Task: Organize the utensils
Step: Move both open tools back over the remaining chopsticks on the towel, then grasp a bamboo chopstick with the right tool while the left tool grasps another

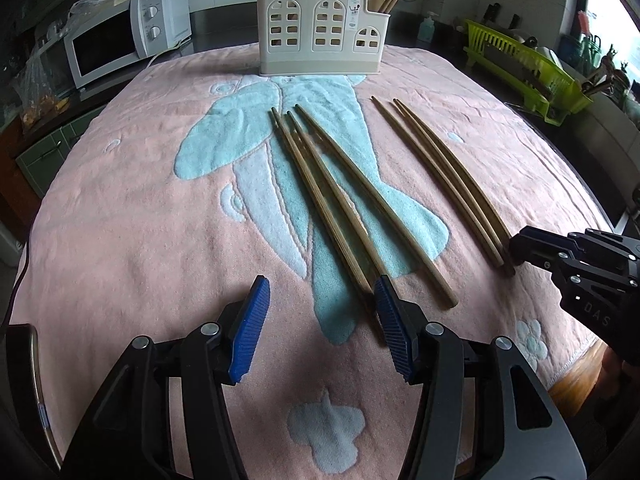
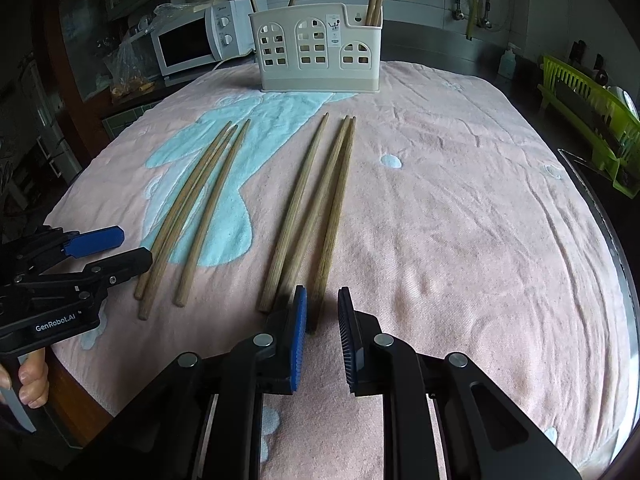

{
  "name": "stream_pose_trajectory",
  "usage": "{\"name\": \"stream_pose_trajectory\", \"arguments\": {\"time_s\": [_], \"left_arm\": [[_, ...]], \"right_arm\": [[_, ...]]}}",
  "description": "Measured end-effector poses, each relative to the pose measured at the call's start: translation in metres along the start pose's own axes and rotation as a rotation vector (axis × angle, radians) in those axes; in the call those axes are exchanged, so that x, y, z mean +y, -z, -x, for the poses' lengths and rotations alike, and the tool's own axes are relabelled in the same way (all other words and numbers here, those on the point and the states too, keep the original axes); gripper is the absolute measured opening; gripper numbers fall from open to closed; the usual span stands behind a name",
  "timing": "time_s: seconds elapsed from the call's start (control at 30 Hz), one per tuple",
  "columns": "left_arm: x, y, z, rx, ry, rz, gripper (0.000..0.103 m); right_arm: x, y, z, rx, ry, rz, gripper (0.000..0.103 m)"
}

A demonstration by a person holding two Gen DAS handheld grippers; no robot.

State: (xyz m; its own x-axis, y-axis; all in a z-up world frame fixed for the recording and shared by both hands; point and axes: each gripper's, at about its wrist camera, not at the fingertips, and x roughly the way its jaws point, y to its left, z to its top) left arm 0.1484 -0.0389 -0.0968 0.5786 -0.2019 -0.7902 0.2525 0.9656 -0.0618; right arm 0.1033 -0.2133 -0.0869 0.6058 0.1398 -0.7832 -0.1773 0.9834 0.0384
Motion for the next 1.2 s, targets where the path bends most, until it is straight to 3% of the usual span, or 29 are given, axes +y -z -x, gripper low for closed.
{"name": "stream_pose_trajectory", "arguments": {"time_s": [0.13,0.4,0.53,0.7,0.97,1.2], "left_arm": [[-0.005,0.0,-0.001,0.002,-0.01,-0.005,0.052],[-0.015,-0.003,-0.006,-0.004,-0.106,-0.022,0.027],[-0.003,-0.005,-0.006,-0.001,-0.099,0.015,0.027],[-0.008,-0.009,-0.011,-0.015,-0.112,-0.013,0.026],[-0.011,-0.012,-0.012,-0.012,-0.108,-0.02,0.01],[-0.01,-0.013,-0.01,-0.012,-0.111,-0.02,0.008]], "right_arm": [[0.003,0.001,-0.004,0.009,-0.005,0.005,0.016],[0.0,0.001,-0.004,0.002,0.004,-0.007,0.015],[0.0,0.0,-0.005,0.001,0.006,-0.007,0.015],[0.0,-0.004,-0.01,-0.004,0.005,-0.009,0.015],[-0.002,-0.005,-0.01,-0.005,0.004,-0.017,0.009],[-0.004,-0.006,-0.009,-0.008,0.007,-0.021,0.009]]}}
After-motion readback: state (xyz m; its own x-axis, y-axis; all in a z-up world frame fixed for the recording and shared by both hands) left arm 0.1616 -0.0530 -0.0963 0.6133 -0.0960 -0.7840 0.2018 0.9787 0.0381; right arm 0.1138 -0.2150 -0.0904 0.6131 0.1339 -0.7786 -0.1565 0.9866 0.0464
